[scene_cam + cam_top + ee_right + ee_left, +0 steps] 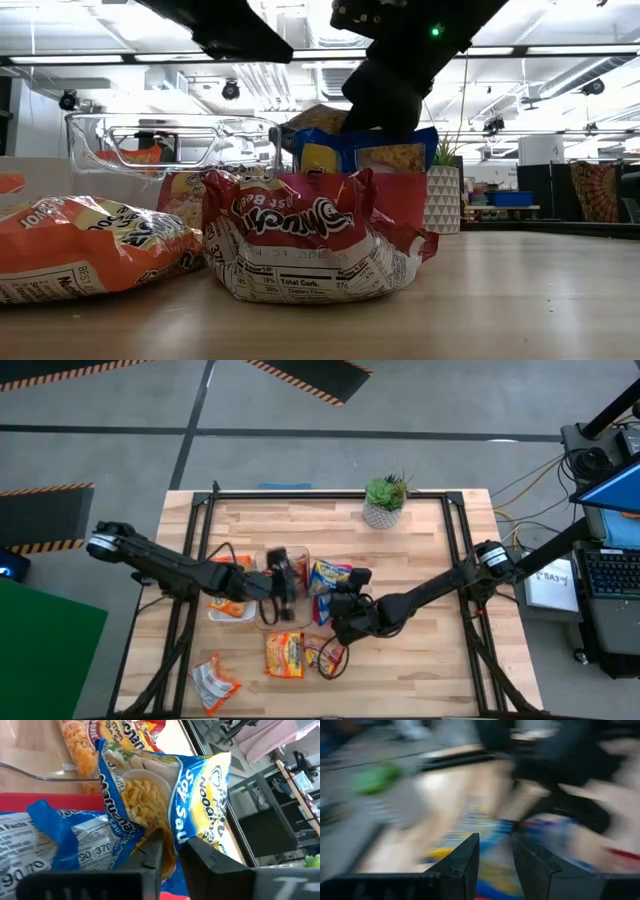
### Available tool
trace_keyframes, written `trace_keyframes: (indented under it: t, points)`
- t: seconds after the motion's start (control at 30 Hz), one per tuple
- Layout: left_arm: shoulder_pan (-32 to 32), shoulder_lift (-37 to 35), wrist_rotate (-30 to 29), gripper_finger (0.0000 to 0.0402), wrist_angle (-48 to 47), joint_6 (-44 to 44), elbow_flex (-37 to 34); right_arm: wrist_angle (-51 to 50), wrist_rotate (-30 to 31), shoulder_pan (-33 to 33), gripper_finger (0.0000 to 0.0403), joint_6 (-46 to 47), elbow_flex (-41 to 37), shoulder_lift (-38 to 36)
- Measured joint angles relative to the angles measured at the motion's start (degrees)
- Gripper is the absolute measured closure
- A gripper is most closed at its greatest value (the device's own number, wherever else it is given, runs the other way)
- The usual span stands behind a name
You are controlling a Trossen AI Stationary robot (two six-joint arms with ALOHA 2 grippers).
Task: Sort Maruchan noodles
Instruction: Put the blue noodle pack into the red bin
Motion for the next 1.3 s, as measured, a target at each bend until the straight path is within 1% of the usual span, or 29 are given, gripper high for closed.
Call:
trace_keyframes:
  t: [0.07,0.13,0.3,0.47,0.6,0.67,0.77,0.9,1.0,1.1,1.3]
  points:
    - [-0.7,1.2,5.5,0.0302,0.1,0.1,0.0,-2.2,0.1,-0.1,0.0335,0.5,0.6,-0.1]
    - [-1.5,2.9,6.5,0.0302,0.1,0.0,0.0,-4.8,0.2,-0.2,0.0322,1.1,1.5,-0.1]
    - [-1.5,8.3,3.1,0.0302,2.2,-2.1,-0.1,-13.5,0.2,-0.2,0.0302,2.0,4.7,-0.2]
    - [-0.9,13.0,-1.2,0.0302,4.2,-2.4,0.9,-20.9,-0.6,0.5,0.0305,2.7,7.8,-0.9]
    - [-0.1,15.2,-1.4,0.0302,4.5,-2.9,1.7,-23.7,-5.9,0.7,0.0314,3.1,9.6,-2.1]
    - [0.3,16.2,-1.4,0.0302,4.5,-3.5,1.7,-23.6,-7.6,0.6,0.0317,4.3,9.7,-3.1]
    - [0.7,17.1,-1.4,0.0302,4.3,-5.1,1.8,-23.5,-7.3,-0.1,0.0326,6.1,9.6,-3.8]
    - [0.9,17.3,-1.4,0.0302,4.0,-7.0,1.8,-19.7,-7.7,-1.9,0.0361,7.1,9.2,-3.4]
    - [0.9,17.3,-1.4,0.0302,3.7,-7.6,1.8,-15.6,-10.7,-3.1,0.0388,5.7,7.4,-2.4]
    - [0.7,17.3,-1.4,0.0302,3.5,-8.1,1.8,-11.0,-13.5,-3.9,0.0393,5.0,4.5,-1.5]
    - [-0.7,15.2,-1.4,0.0302,2.4,-8.3,2.0,-5.3,-14.7,-5.4,0.0394,4.6,-0.3,0.2]
